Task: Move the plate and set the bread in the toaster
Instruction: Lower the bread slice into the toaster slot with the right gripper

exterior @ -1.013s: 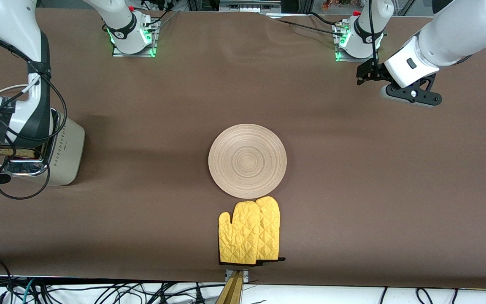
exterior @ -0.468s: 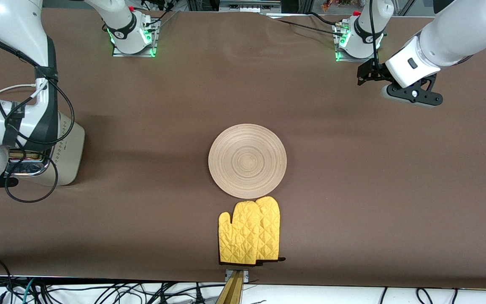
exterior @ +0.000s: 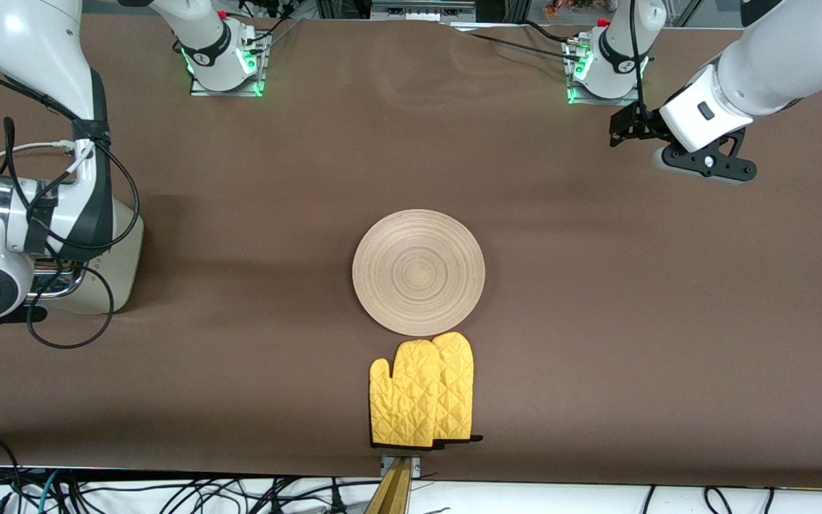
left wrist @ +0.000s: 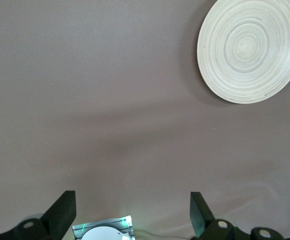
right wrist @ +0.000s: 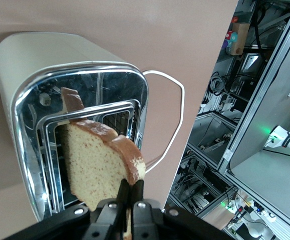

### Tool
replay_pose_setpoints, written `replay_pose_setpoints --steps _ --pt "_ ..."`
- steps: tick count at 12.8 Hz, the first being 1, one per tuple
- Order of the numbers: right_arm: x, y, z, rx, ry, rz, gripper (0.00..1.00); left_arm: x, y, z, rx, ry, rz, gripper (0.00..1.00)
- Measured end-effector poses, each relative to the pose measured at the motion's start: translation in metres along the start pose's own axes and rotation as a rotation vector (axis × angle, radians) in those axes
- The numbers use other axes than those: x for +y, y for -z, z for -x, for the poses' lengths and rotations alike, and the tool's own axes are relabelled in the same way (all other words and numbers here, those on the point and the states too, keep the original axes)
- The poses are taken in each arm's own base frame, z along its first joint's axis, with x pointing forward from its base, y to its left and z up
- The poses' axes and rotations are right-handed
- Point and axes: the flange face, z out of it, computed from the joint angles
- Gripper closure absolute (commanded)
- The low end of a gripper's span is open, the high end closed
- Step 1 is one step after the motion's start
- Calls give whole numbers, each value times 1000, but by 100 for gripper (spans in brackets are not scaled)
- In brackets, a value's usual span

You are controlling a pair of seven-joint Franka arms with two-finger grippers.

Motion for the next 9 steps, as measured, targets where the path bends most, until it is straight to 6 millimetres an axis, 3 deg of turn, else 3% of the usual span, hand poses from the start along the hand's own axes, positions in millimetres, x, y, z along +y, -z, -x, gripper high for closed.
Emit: replay_pose_setpoints --steps 2,3,4,9 --pt "-6 0 -4 12 2 -12 100 -1 4 0 7 3 19 0" --pt "-9 -1 -6 18 5 -19 47 0 5 0 8 2 27 0" --pt "-11 -1 -7 21 6 -20 0 0 5 0 9 3 28 0" --pt "-13 3 -9 53 3 -54 0 -7 7 -1 13 14 30 0"
